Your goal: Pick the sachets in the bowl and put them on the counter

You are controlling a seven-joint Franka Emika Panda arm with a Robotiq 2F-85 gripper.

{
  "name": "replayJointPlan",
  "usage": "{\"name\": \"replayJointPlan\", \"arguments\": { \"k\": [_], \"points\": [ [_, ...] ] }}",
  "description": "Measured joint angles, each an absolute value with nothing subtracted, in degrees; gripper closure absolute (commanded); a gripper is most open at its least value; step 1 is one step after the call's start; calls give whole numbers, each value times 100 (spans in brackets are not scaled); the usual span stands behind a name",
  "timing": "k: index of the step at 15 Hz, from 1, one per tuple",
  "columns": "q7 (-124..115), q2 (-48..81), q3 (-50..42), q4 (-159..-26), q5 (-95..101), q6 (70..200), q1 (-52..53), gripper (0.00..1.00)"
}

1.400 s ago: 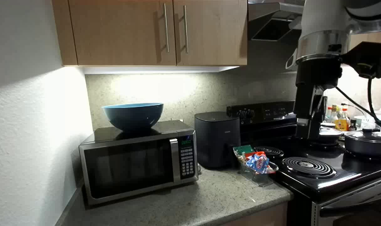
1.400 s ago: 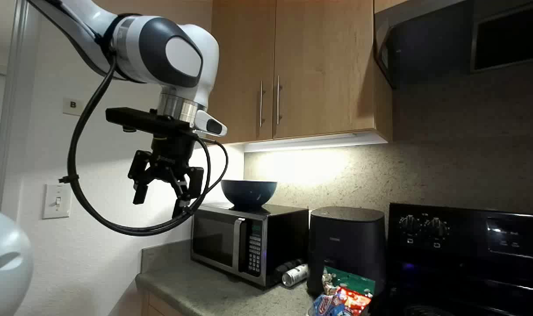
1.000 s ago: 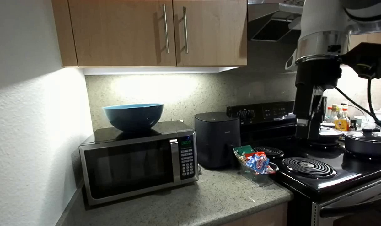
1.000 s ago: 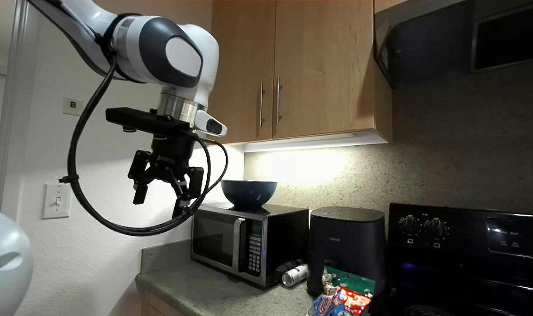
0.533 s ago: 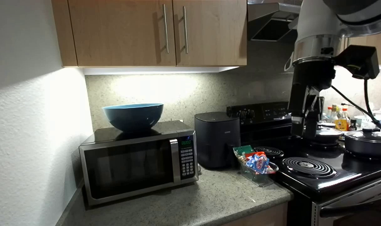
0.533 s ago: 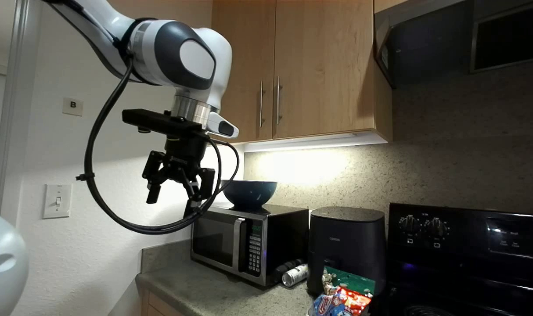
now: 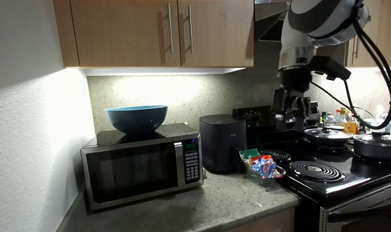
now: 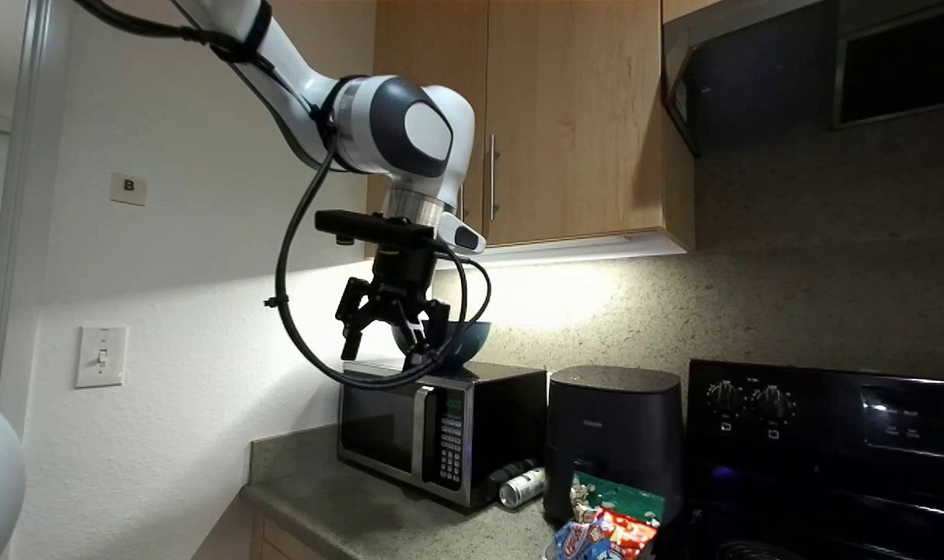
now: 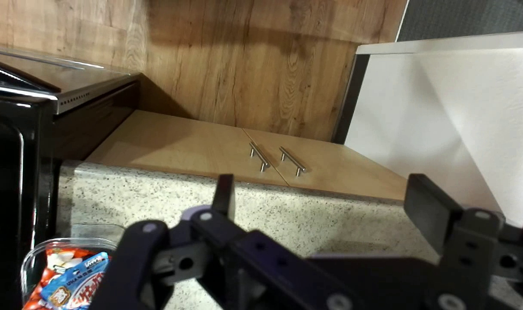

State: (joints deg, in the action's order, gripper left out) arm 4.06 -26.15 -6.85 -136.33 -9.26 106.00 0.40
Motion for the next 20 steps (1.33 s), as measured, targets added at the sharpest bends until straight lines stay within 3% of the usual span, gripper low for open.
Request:
{"name": "replayJointPlan", "arguments": {
  "k": [10, 20],
  "points": [
    [406, -2306, -685, -13518, -925, 10923, -14, 0],
    [429, -388, -894, -12802, -926, 12200, -314, 0]
  ]
}}
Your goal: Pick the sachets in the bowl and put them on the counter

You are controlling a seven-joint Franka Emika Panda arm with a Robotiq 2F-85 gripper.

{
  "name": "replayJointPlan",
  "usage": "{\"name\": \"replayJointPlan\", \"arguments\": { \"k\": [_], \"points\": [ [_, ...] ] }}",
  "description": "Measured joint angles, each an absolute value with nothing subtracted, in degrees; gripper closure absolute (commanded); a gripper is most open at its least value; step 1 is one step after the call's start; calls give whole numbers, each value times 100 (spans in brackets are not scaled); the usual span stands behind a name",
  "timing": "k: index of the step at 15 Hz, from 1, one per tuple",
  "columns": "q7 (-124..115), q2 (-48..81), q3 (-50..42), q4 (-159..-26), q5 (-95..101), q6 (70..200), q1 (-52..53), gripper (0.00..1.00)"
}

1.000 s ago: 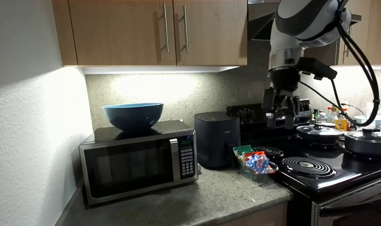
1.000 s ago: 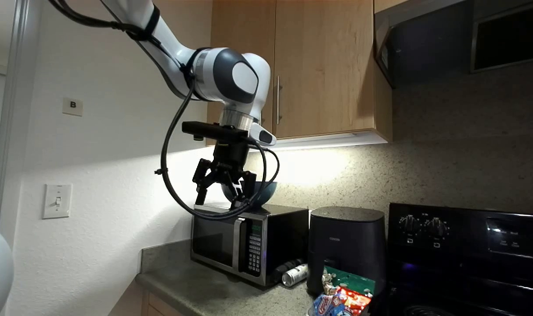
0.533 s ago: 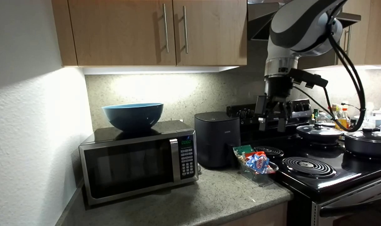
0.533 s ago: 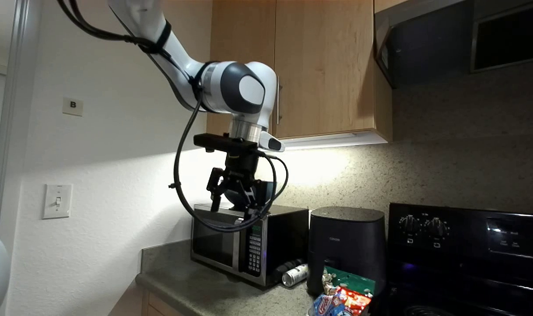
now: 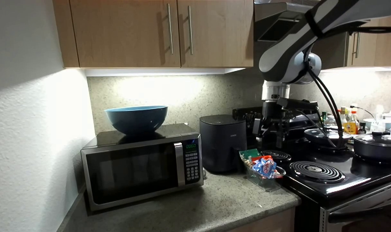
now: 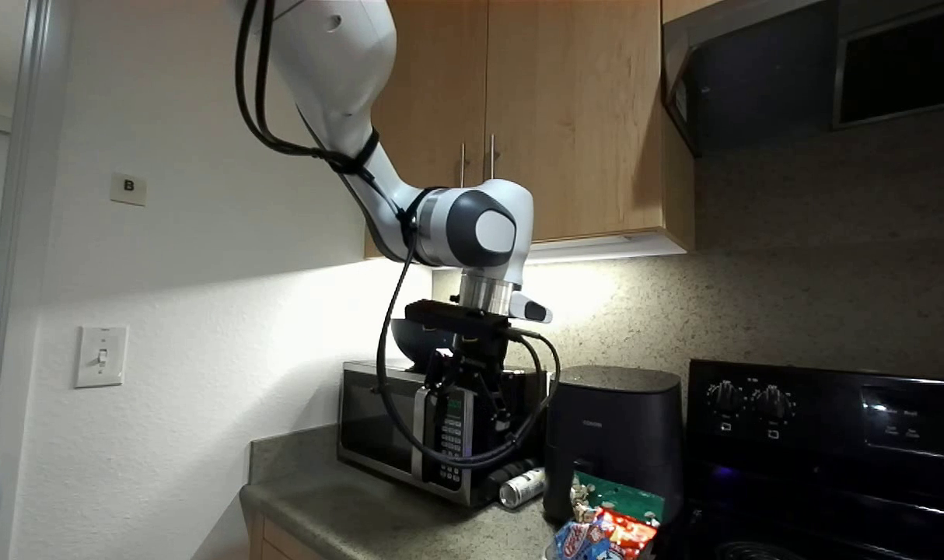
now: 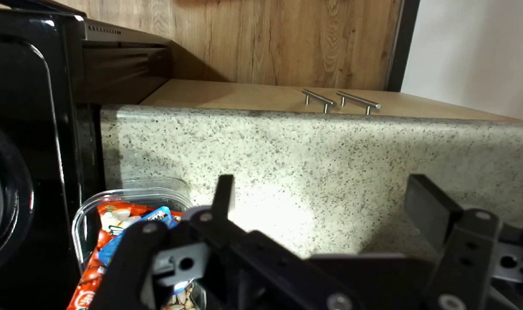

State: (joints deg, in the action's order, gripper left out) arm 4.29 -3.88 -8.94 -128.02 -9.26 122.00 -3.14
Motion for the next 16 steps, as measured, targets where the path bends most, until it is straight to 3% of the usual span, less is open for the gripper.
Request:
{"name": "replayJointPlan", "arguments": {
  "k": [8, 16],
  "points": [
    [417, -280, -892, -12726, -926, 12239, -349, 0],
    [408, 1056, -991, -11903, -790, 12692, -721, 0]
  ]
}}
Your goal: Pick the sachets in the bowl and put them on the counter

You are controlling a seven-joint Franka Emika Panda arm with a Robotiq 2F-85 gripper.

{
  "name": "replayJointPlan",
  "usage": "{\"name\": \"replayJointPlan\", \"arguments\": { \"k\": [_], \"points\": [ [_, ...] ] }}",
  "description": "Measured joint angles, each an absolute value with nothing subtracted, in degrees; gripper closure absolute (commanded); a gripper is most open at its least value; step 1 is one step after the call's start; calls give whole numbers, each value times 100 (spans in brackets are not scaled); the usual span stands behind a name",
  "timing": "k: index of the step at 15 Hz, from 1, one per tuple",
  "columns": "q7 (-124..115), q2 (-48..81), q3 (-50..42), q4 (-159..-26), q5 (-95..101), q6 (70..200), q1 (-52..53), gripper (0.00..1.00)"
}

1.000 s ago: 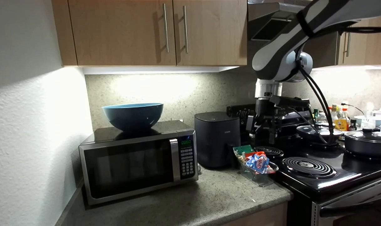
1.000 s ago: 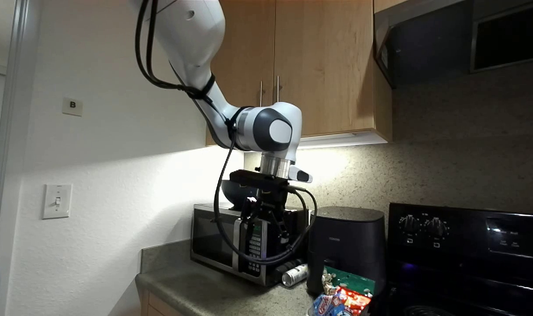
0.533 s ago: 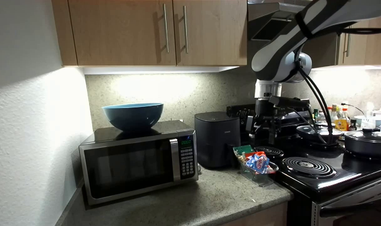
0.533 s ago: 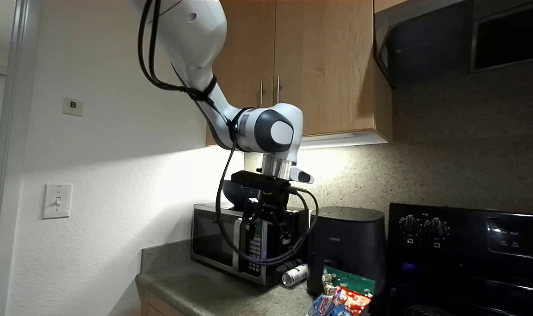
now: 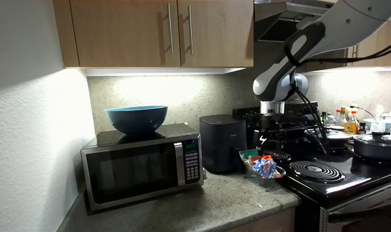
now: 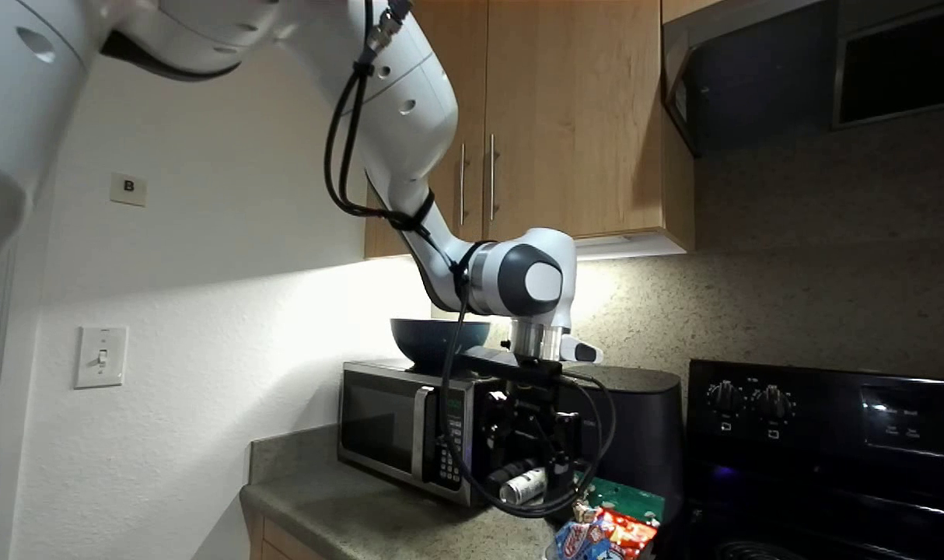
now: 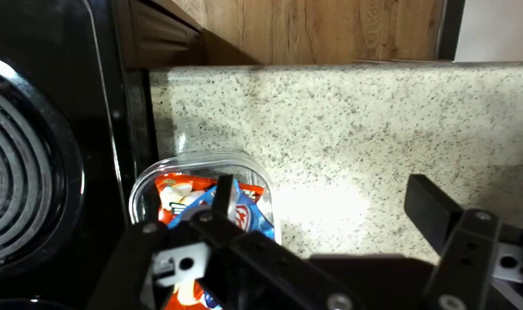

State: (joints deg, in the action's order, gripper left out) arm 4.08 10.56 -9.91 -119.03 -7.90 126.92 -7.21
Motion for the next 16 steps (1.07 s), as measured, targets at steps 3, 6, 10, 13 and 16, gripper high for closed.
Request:
{"name": "replayJointPlan", "arguments": {
  "k": [3, 6, 10, 13, 16],
  "points": [
    [408, 1603, -1007, -11466, -703, 12714, -818, 0],
    [392, 2116, -1010, -11008, -663, 12713, -886, 0],
    [360, 2703, -1009, -10406, -630, 12648, -952, 25],
    [360, 3019, -1008, -10062, -603, 12519, -978, 40],
    [360, 3191, -1006, -9838, -588, 12345, -1007, 59]
  ]
}}
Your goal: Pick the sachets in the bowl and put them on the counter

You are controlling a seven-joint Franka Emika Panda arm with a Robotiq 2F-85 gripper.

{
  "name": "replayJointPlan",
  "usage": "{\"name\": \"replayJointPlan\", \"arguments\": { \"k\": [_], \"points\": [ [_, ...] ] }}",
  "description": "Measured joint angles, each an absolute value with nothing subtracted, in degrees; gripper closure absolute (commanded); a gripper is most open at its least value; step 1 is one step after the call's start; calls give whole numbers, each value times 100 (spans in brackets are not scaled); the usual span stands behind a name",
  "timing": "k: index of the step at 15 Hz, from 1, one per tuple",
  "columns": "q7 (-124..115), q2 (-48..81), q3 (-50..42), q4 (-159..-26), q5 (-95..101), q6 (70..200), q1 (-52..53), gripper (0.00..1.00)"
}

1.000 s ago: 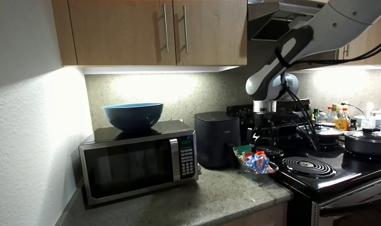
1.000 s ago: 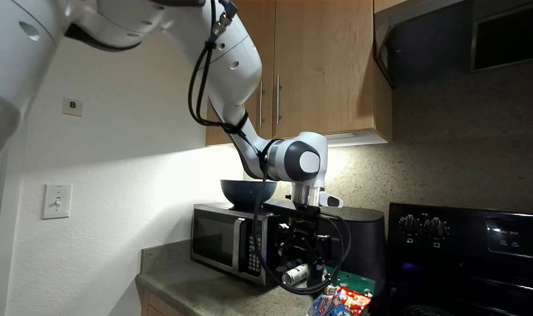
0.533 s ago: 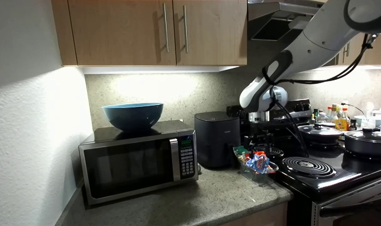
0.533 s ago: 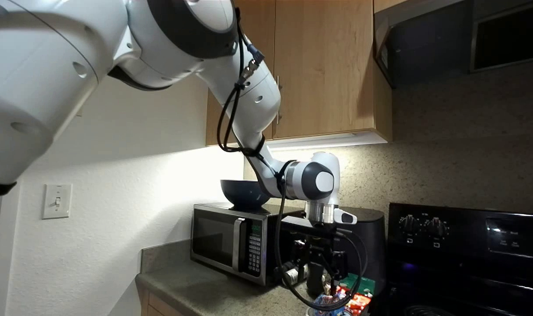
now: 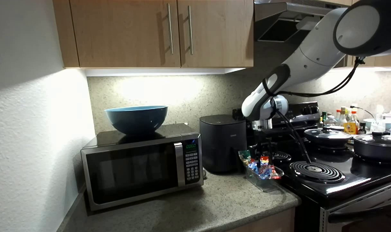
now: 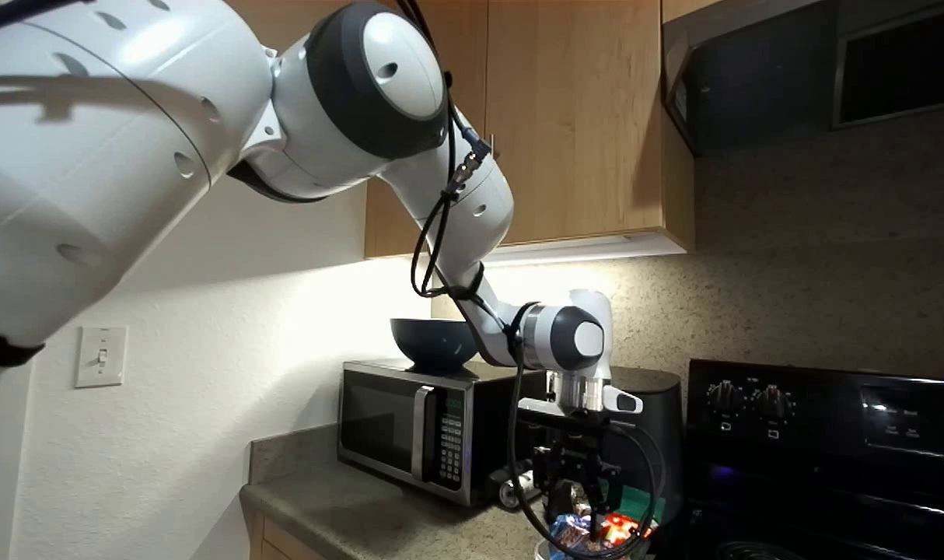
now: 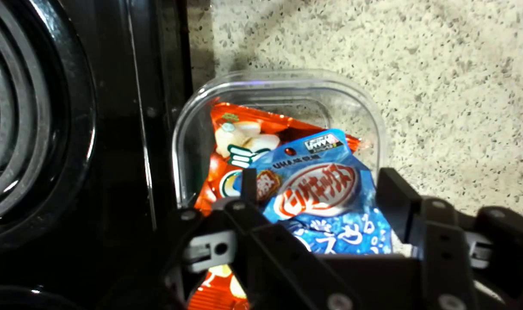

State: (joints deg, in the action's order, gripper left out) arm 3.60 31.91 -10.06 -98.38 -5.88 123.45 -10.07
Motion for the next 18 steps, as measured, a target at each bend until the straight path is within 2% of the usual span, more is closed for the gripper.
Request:
{"name": "replayJointPlan", "arguments": {
  "k": [6, 8, 12, 18],
  "points": [
    [360, 3241, -994, -9704, -589, 12251, -1108, 97],
    [360, 3200, -990, -9706, -611, 12251, -1133, 100],
    [361, 2876, -896, -9903, -943, 12250, -1253, 100],
    [563, 1713, -676, -10800, -1651, 12233, -1345, 100]
  ]
}}
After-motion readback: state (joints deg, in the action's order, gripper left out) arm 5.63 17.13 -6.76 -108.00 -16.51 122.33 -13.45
